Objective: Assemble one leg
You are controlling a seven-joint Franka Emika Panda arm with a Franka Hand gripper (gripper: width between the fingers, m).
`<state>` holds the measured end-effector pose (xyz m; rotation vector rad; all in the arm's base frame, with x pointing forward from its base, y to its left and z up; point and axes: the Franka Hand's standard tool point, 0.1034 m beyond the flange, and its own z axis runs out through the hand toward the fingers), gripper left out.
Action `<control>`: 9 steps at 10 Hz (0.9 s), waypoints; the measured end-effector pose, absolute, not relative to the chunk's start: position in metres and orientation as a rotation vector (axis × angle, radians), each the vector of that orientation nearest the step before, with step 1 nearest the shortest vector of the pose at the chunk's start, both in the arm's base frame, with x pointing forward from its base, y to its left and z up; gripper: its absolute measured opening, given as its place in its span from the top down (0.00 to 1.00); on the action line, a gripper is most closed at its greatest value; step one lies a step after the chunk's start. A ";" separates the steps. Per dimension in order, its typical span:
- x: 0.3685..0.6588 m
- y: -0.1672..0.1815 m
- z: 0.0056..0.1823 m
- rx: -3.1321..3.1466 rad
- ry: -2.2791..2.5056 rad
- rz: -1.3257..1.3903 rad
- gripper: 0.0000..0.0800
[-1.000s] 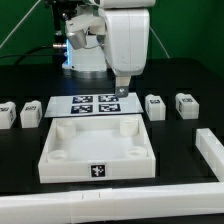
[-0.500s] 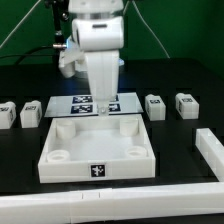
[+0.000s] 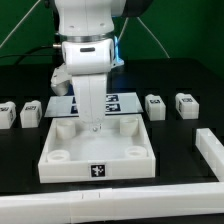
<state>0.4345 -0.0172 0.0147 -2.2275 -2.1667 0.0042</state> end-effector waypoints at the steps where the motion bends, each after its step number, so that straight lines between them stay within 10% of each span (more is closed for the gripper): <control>1: 0.434 -0.017 0.015 -2.228 -2.166 0.004 0.53; 4: 0.434 -0.018 0.015 -2.228 -2.166 0.005 0.92; 9: 0.435 -0.018 0.015 -2.229 -2.166 0.004 0.93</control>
Offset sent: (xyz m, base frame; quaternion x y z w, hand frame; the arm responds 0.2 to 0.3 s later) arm 0.0000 0.0000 0.0000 0.0000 0.0000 0.0000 1.0000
